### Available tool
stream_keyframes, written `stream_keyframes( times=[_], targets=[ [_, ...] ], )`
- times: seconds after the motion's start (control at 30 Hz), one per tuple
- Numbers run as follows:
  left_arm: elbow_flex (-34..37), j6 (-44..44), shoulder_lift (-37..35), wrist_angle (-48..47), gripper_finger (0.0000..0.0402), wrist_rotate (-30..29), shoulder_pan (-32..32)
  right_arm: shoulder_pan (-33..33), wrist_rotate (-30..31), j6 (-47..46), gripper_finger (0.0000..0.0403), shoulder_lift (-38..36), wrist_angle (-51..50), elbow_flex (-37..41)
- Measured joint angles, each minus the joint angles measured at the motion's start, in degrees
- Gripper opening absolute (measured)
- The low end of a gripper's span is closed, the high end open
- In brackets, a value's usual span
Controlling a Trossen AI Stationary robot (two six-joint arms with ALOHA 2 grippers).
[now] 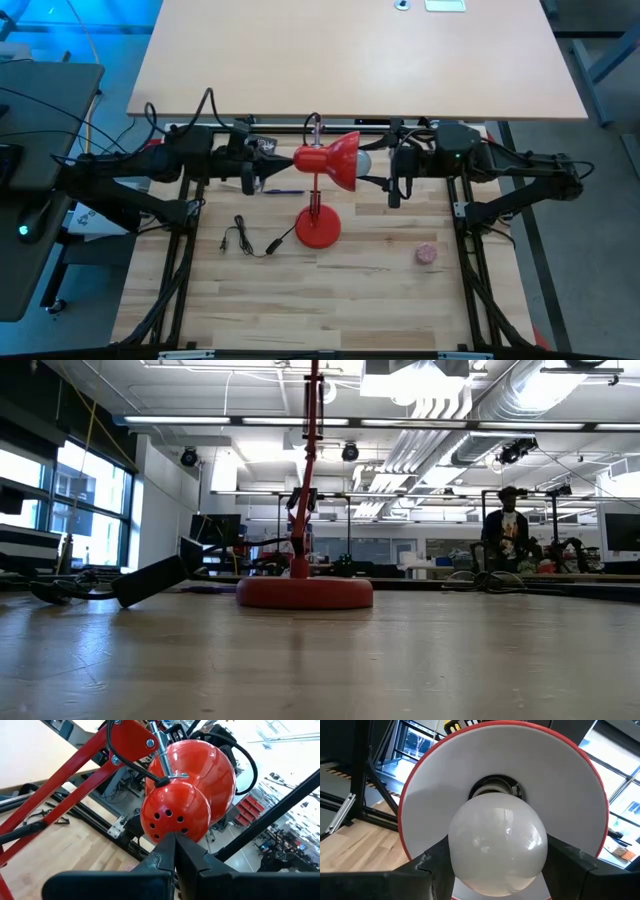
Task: Screw lightbulb
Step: Insert the lightbulb on the lamp
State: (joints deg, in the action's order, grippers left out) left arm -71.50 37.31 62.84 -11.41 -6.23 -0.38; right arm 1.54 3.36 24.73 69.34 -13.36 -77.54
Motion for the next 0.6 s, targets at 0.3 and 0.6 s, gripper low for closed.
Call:
stream_keyframes(
  times=[0.3,0.6],
  targets=[
    [0.0,-0.49,-0.12,1.05,0.0,-0.04,0.0,0.0,-0.11,0.95,0.0228,0.04,-0.5,0.0],
    [0.0,-0.08,-0.12,1.09,0.0,-0.27,0.0,0.0,-0.07,18.47,0.0228,0.07,-0.46,0.0]
  ],
)
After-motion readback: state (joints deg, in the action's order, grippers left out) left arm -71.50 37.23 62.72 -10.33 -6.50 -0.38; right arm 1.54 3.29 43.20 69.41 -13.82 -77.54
